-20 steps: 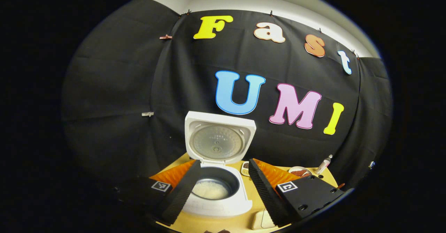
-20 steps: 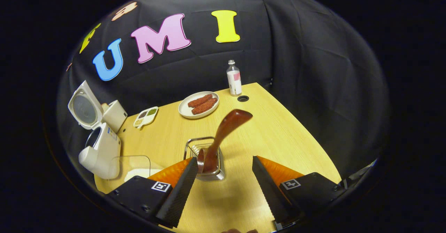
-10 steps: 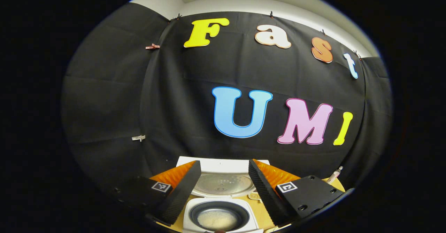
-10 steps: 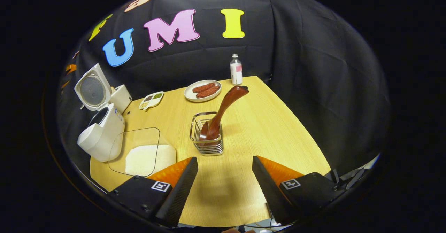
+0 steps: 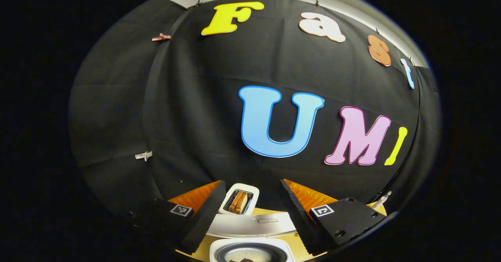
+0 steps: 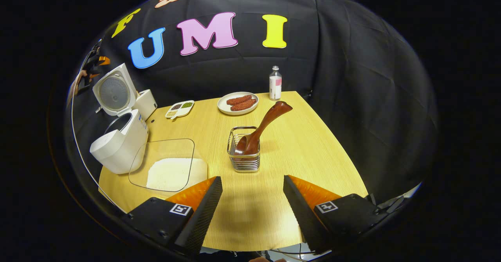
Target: Close the left gripper, press the button to open the rice cooker; take a wooden spoon from the chopstick holder with the right hand, scoop a spoonful of rice and pour it into the rice cooker, then put the wooden spoon back into the chopstick holder.
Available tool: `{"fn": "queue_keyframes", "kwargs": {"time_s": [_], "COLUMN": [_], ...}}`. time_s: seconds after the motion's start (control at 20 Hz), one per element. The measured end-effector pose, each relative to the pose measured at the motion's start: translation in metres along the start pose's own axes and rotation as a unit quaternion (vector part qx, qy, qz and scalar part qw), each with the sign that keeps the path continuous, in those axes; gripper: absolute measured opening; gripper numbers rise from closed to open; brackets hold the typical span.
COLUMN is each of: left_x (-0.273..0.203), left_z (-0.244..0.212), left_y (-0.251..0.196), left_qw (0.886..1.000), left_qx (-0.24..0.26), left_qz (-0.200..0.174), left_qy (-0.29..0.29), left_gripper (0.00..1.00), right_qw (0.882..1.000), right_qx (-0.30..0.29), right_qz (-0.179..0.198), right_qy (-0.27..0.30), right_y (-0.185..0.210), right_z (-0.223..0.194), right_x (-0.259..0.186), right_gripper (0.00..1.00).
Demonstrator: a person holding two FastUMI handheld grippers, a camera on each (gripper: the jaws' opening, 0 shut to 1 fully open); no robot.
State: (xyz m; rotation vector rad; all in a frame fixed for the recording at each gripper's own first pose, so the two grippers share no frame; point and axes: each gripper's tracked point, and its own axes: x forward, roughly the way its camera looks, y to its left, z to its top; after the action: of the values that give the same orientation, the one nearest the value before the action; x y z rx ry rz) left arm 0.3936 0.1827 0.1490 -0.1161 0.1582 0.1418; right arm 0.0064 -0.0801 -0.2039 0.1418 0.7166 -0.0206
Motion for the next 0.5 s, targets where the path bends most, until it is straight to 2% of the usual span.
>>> {"fn": "queue_keyframes", "kwargs": {"time_s": [0.2,0.3,0.5], "left_x": [0.03,0.028,0.014], "left_z": [-0.028,-0.049,-0.063], "left_y": [0.004,0.004,-0.003], "left_qw": [0.998,0.994,0.989], "left_qx": [-0.001,0.013,0.017], "left_qz": [0.007,0.006,-0.002], "left_qy": [0.066,0.108,0.145], "left_gripper": [0.95,0.95,0.98], "right_qw": [1.0,1.0,1.0], "right_qx": [0.012,0.009,0.008], "right_qz": [0.006,0.008,-0.006], "right_qy": [0.002,0.0,-0.015], "right_y": [0.01,0.01,-0.002], "right_z": [-0.008,-0.009,-0.001], "right_x": [-0.006,-0.007,-0.004], "right_gripper": [0.99,0.99,0.99]}}
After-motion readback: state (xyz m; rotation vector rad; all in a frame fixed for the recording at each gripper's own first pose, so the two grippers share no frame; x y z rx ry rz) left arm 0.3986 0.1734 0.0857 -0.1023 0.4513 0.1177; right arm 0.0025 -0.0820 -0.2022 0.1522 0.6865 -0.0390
